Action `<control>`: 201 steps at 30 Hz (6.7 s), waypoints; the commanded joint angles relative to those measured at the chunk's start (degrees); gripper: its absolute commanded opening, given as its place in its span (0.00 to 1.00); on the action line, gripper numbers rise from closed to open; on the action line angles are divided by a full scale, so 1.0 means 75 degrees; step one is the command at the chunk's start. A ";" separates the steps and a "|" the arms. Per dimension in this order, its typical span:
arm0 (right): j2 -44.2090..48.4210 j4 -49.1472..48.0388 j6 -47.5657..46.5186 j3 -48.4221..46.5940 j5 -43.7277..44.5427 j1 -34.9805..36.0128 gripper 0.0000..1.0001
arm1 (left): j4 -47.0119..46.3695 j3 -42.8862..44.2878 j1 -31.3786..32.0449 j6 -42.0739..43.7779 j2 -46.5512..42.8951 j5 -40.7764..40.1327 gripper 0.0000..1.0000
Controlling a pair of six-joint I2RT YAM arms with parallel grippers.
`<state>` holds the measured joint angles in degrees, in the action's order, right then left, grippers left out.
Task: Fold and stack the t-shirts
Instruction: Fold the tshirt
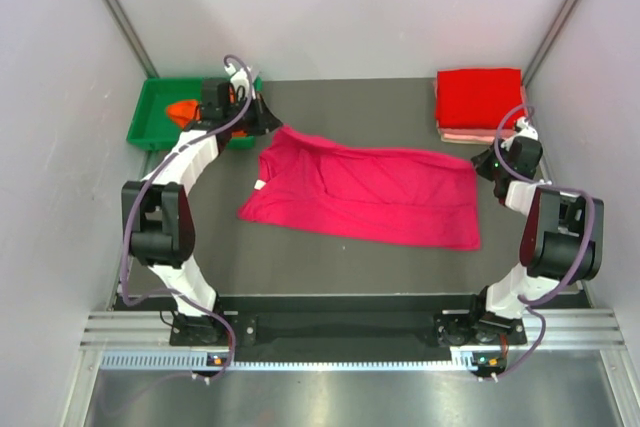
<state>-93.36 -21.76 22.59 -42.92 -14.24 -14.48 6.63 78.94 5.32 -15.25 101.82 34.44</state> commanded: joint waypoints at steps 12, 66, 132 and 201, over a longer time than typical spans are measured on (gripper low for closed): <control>0.1104 0.0462 -0.0305 0.0402 0.0304 -0.0179 0.00 | 0.0932 -0.1114 -0.0030 0.0076 -0.1201 -0.0431 0.00; 0.2698 0.2479 -0.0094 0.1574 0.0996 -0.0225 0.00 | 0.2537 -0.3225 -0.0018 -0.0721 -0.2560 -0.1895 0.00; -0.0908 0.1660 0.6068 -0.1975 0.2530 0.7753 0.41 | 0.1508 0.0267 -0.0862 -0.0745 0.0848 -0.0935 0.10; -0.1555 0.2397 0.1223 -0.3746 0.0588 0.7757 0.32 | 0.2678 0.2202 -0.0312 0.0122 0.1681 -0.0712 0.16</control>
<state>-103.20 -4.10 46.68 -67.37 0.14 47.44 26.17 96.53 0.62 -16.10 116.33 27.22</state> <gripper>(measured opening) 0.317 0.163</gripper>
